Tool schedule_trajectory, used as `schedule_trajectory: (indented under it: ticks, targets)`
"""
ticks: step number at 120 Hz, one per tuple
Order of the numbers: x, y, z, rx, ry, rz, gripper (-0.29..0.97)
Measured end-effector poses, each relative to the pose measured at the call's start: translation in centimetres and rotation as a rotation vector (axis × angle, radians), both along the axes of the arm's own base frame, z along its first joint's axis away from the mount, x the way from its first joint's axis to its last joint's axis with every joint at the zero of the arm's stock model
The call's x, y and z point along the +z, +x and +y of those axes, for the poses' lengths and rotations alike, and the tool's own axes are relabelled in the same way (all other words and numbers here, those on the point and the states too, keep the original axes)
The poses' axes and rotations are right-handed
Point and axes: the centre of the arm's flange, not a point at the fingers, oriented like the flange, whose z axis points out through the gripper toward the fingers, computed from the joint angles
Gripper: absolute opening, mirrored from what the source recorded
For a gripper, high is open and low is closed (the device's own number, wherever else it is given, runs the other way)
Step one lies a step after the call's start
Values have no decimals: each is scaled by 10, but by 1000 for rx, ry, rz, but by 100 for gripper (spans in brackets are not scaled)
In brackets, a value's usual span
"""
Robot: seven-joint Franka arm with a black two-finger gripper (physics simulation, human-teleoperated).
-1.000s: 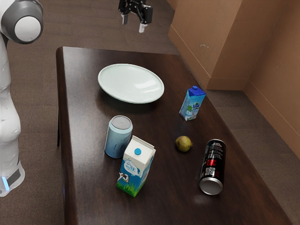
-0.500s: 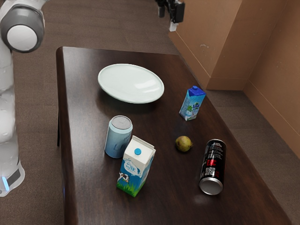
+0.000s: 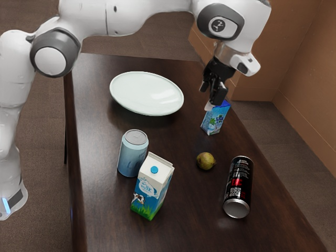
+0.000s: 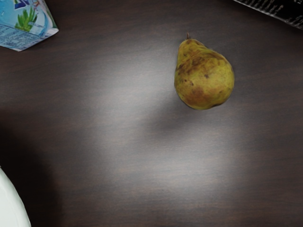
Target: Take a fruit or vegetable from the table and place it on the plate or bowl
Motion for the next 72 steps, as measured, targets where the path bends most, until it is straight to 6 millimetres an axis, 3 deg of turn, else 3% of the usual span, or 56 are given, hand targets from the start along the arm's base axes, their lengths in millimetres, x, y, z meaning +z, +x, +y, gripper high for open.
schedule_trajectory:
  ticks: [33, 49, 63, 72]
  targets:
    - [-25, 9, -2, -14, -10, 2, 66]
    - [-72, 10, -17, -41, -9, 14, 66]
    - [-97, 16, -39, -80, -26, -41, 66]
    - [-122, 20, -33, -65, -43, -45, 66]
